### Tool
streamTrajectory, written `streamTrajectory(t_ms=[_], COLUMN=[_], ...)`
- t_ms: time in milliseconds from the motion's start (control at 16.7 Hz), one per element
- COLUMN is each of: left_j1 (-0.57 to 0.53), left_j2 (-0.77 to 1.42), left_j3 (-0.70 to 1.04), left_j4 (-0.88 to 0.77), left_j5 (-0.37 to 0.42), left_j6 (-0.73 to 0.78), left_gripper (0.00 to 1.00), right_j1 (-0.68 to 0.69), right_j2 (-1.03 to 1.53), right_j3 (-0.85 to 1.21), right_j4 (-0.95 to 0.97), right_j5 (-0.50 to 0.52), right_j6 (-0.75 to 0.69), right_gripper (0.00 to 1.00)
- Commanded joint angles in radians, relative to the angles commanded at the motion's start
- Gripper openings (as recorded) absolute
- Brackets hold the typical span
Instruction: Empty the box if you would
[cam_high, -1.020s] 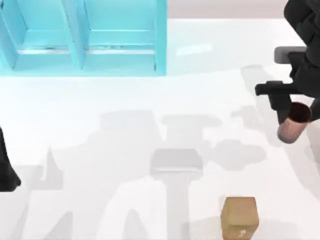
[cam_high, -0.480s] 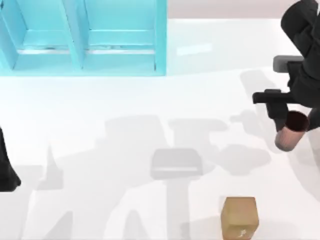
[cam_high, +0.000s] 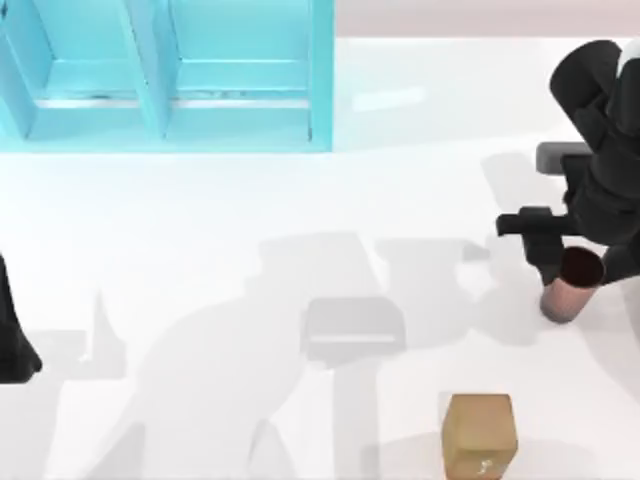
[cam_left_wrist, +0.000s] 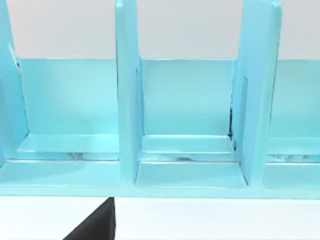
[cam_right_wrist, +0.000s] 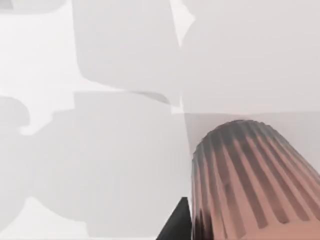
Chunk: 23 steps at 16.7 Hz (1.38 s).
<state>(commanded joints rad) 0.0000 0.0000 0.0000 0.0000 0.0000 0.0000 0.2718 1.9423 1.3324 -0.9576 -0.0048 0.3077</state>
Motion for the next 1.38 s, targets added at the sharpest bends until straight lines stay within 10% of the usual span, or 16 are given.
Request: streamTrajectory(t_ms=[840,1380], left_j1=[0.000,0.000], left_j2=[0.000,0.000], left_j3=[0.000,0.000], left_j4=[0.000,0.000], left_j5=[0.000,0.000], left_j6=[0.000,0.000], left_gripper=[1.00,1.00], right_j1=[0.000,-0.001], right_j2=[0.000,0.000], right_j3=[0.000,0.000], right_j4=[0.000,0.000], right_j5=[0.000,0.000], right_j6=[0.000,0.000], right_gripper=[0.98,1.00])
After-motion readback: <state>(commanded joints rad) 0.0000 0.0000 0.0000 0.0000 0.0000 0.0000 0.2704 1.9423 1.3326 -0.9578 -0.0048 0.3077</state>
